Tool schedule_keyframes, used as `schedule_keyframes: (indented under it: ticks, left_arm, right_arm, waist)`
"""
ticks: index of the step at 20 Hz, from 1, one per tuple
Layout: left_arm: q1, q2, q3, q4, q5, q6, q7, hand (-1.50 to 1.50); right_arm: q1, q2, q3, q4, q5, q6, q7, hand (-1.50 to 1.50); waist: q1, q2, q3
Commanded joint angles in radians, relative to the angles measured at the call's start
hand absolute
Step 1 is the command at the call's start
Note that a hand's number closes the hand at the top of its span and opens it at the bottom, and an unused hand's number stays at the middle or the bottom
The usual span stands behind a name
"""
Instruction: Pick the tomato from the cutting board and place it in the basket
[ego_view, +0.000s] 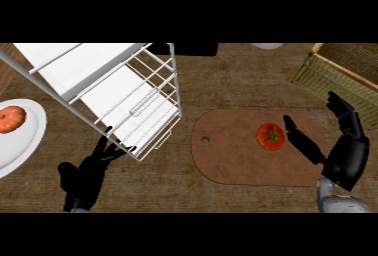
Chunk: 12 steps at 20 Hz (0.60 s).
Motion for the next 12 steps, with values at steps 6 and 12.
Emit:
schedule_keyframes:
  ticks: [6,12]
  left_arm:
    - [-0.067,-0.024,0.061,-0.092,-0.023,0.067,-0.097,0.0]
    - [-0.036,-0.011,0.05,-0.114,-0.034,0.061,-0.114,0.0]
  right_arm:
    - [0.16,0.106,-0.094,0.136,0.323,-0.348,0.226,-1.5]
    - [0.29,0.15,-0.057,0.197,0.463,-0.244,0.394,-1.5]
  waist:
    - [-0.046,-0.003,-0.002]
    - [-0.02,0.007,-0.004]
